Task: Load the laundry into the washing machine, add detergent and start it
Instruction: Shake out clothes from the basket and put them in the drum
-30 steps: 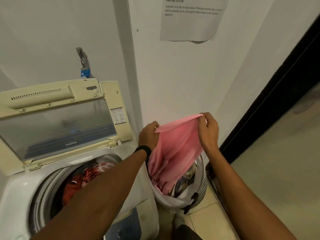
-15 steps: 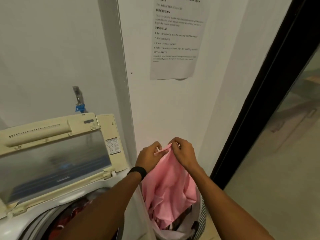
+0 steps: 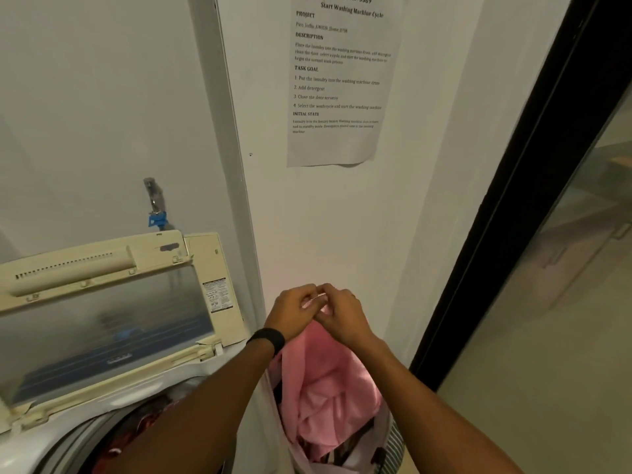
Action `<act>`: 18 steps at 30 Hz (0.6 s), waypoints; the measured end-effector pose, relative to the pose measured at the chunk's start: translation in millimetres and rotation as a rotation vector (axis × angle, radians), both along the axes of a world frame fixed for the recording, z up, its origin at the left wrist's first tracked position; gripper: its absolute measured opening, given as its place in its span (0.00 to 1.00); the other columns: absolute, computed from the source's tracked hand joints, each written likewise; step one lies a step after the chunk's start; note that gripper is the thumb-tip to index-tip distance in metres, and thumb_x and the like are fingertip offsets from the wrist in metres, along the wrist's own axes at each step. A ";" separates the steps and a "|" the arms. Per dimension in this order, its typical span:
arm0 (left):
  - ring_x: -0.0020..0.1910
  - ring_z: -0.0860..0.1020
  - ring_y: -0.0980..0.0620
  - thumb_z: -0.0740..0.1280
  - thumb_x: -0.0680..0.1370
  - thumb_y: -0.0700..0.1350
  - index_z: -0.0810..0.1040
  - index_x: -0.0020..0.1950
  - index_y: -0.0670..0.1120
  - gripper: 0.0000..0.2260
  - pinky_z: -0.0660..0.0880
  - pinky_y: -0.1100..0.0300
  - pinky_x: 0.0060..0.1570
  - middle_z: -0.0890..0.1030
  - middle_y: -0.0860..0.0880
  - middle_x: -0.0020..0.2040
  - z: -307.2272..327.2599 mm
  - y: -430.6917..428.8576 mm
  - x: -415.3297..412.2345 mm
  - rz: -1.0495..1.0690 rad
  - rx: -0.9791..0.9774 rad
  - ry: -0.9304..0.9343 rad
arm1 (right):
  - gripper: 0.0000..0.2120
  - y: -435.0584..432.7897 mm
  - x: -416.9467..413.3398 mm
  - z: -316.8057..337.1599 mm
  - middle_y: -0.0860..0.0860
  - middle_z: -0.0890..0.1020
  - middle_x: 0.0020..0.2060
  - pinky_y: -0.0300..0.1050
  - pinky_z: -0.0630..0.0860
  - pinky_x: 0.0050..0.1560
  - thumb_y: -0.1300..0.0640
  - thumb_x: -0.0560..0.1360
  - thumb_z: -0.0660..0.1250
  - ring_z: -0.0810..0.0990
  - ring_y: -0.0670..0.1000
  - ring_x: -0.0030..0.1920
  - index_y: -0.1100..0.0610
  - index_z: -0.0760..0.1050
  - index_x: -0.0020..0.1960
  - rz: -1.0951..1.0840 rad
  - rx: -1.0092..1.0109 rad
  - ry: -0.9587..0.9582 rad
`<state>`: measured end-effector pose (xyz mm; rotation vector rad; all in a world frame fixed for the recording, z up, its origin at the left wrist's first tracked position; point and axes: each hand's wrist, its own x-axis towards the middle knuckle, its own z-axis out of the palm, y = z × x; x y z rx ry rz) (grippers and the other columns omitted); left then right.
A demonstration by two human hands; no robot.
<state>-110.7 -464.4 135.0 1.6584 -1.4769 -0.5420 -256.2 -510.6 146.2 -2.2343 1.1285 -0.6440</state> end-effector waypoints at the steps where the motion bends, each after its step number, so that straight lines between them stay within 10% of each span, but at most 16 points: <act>1: 0.32 0.71 0.57 0.70 0.80 0.55 0.71 0.36 0.51 0.17 0.66 0.64 0.35 0.74 0.54 0.31 -0.9 1.5 3.5 0.012 -0.007 -0.005 | 0.13 -2.1 -1.6 1.7 0.47 0.84 0.49 0.46 0.73 0.48 0.49 0.78 0.70 0.79 0.49 0.50 0.51 0.78 0.60 0.034 0.039 -0.014; 7: 0.35 0.76 0.55 0.68 0.76 0.67 0.80 0.41 0.53 0.18 0.70 0.59 0.38 0.80 0.55 0.35 -10.5 15.2 12.2 -0.056 0.066 -0.092 | 0.08 -15.1 -20.4 5.2 0.46 0.85 0.45 0.44 0.73 0.46 0.55 0.81 0.63 0.81 0.50 0.46 0.51 0.81 0.49 -0.038 0.054 -0.107; 15: 0.43 0.81 0.51 0.66 0.82 0.47 0.84 0.48 0.50 0.08 0.78 0.52 0.46 0.85 0.52 0.43 -10.7 8.9 45.6 0.146 -0.043 -0.138 | 0.16 -24.3 -46.1 9.5 0.51 0.83 0.42 0.48 0.75 0.45 0.44 0.75 0.60 0.81 0.57 0.46 0.55 0.80 0.47 -0.341 0.050 -0.230; 18: 0.53 0.81 0.55 0.63 0.84 0.45 0.84 0.57 0.52 0.10 0.75 0.59 0.54 0.86 0.55 0.54 4.5 2.9 36.5 0.011 -0.045 -0.155 | 0.24 -18.7 -34.4 4.2 0.50 0.76 0.57 0.46 0.72 0.54 0.47 0.69 0.71 0.76 0.52 0.56 0.50 0.76 0.64 -0.118 0.012 -0.126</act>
